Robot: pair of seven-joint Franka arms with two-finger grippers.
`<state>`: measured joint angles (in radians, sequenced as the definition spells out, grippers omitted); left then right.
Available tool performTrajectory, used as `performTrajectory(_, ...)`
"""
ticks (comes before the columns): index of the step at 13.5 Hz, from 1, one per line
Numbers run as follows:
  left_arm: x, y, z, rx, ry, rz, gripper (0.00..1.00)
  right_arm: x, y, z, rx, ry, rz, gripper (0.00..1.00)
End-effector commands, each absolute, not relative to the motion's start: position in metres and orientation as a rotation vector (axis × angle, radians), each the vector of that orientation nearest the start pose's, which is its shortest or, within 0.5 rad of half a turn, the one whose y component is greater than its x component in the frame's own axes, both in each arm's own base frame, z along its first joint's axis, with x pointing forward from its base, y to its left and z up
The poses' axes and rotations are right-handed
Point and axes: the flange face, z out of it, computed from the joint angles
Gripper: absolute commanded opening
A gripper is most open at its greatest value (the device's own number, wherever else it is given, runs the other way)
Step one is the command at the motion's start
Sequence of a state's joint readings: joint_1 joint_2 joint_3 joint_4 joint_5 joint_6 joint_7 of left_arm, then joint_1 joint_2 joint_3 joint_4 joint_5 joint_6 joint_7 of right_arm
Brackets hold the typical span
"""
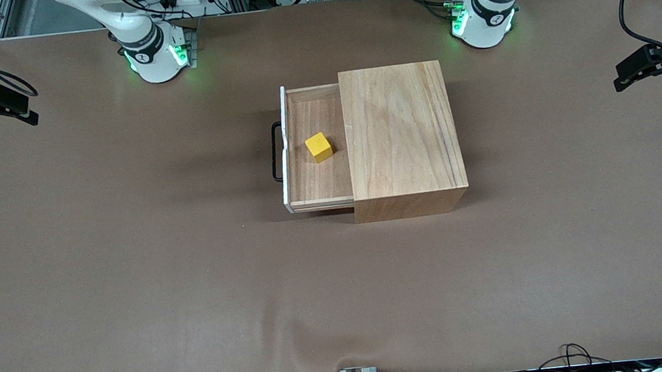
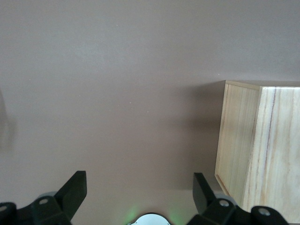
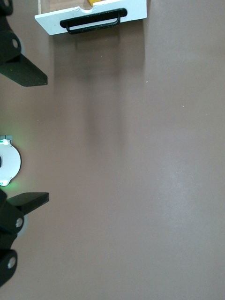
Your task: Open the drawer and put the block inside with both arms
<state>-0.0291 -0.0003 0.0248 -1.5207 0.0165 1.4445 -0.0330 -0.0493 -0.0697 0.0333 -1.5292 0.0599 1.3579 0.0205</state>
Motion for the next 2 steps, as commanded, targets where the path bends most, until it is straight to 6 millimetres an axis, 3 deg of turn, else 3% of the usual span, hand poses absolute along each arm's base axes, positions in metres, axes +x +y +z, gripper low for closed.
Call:
performTrajectory(1,0.5407,0.0006,0.6385,-3.14,-0.024,0.13,1.0,0.5072,0.0012,0.6682,-3.092,0.074,0.167,1.0)
performTrajectory(2,0.5405,0.0015,0.6377,-3.14,-0.026,0.135,1.0,0.5065,0.0012,0.6696,-3.092,0.074,0.165,1.0)
